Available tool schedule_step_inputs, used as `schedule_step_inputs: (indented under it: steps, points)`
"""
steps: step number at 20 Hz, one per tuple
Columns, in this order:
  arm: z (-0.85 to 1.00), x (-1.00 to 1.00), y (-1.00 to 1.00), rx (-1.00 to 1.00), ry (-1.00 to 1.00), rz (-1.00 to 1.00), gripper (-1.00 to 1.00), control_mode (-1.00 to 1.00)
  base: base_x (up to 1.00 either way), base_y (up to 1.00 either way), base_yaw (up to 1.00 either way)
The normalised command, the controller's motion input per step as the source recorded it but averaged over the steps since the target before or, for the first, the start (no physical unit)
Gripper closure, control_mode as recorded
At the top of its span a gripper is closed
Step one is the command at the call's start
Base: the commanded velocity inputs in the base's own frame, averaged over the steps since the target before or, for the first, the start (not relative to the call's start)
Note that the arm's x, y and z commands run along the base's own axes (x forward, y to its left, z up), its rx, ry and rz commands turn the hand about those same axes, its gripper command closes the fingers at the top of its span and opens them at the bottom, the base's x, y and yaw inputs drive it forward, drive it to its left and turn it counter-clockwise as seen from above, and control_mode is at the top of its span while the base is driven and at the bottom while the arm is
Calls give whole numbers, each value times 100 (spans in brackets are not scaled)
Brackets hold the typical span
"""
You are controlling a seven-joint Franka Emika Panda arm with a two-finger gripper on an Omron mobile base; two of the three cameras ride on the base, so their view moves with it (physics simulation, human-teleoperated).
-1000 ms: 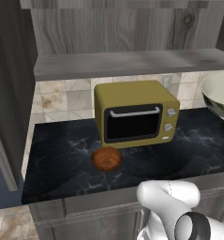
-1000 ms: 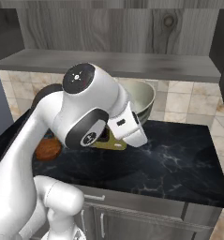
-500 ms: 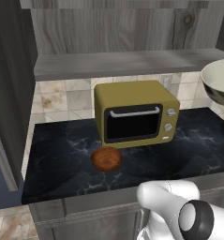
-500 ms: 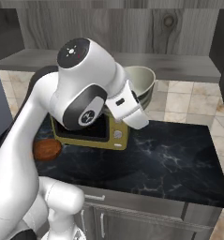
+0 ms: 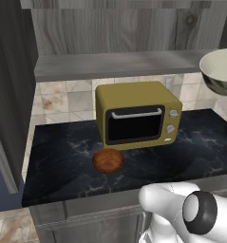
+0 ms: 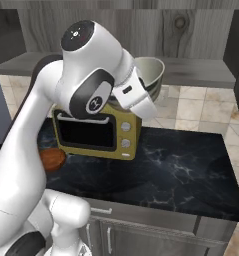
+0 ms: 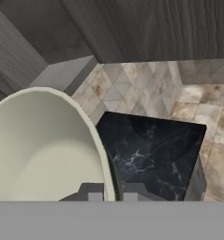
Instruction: Pick up the bowls on the counter and stack them on top of one another in the open cabinet. Place the smaller bowl on top of the larger bowl.
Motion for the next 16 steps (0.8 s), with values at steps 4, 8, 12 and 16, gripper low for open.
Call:
schedule_step_inputs:
  steps: [4, 8, 12, 16]
  points:
    - [22, 23, 8, 1, -3, 0, 100, -100, 0, 0, 0]
    - [15, 28, 13, 2, -3, 0, 100, -100, 0, 0, 0]
    - [10, 31, 12, 4, -1, 0, 100, -100, 0, 0, 0]
    - [7, 35, 6, 6, -1, 0, 100, -100, 0, 0, 0]
